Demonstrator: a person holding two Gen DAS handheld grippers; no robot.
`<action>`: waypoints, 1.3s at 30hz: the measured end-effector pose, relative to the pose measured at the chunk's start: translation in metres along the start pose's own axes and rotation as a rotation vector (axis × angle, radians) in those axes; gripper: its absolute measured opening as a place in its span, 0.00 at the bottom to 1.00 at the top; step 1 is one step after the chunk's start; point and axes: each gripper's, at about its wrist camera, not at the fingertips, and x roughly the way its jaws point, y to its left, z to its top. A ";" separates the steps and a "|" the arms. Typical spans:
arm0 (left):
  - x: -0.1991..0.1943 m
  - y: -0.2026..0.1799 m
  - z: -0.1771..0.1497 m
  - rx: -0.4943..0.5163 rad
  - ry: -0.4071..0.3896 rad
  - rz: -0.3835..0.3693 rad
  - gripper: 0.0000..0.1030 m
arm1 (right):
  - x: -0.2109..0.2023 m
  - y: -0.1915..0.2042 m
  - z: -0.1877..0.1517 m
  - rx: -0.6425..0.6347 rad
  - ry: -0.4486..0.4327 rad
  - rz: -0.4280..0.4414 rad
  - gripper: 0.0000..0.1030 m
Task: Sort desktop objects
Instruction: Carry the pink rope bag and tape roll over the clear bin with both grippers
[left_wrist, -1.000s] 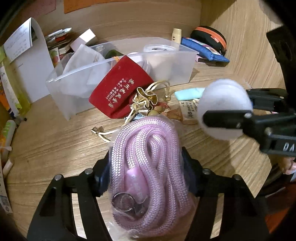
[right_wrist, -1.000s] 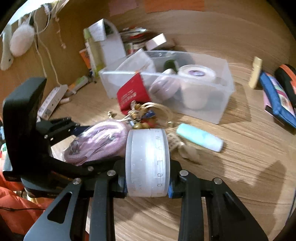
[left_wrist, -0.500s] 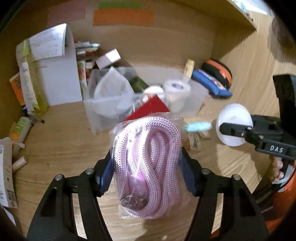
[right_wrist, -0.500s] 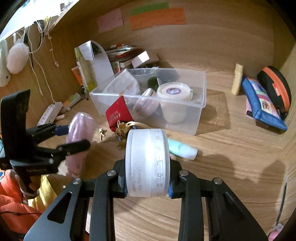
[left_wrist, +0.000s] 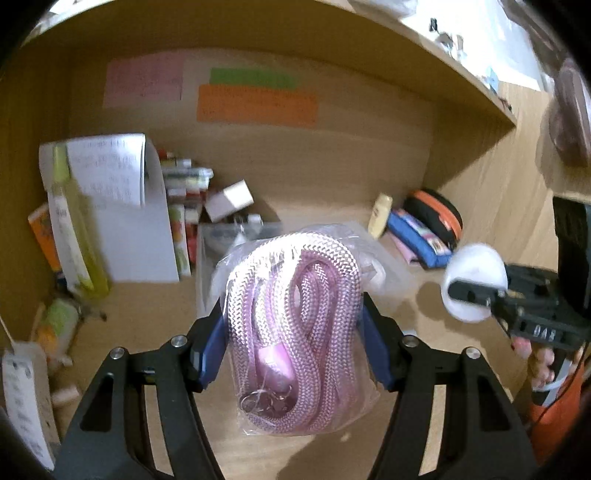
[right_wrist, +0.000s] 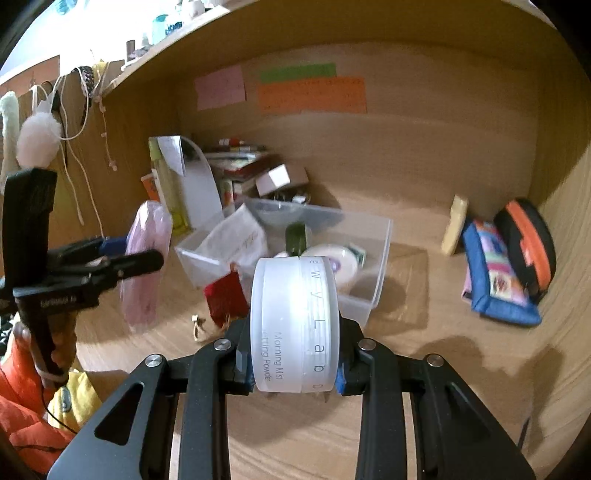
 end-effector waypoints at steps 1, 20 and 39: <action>0.001 0.002 0.006 -0.003 -0.004 -0.015 0.62 | 0.001 0.001 0.003 -0.009 0.003 -0.010 0.26; 0.078 0.023 0.067 -0.036 0.029 -0.034 0.62 | 0.066 -0.015 0.057 -0.021 0.031 -0.046 0.26; 0.155 0.048 0.058 -0.037 0.171 -0.039 0.62 | 0.152 -0.015 0.074 0.001 0.164 -0.042 0.26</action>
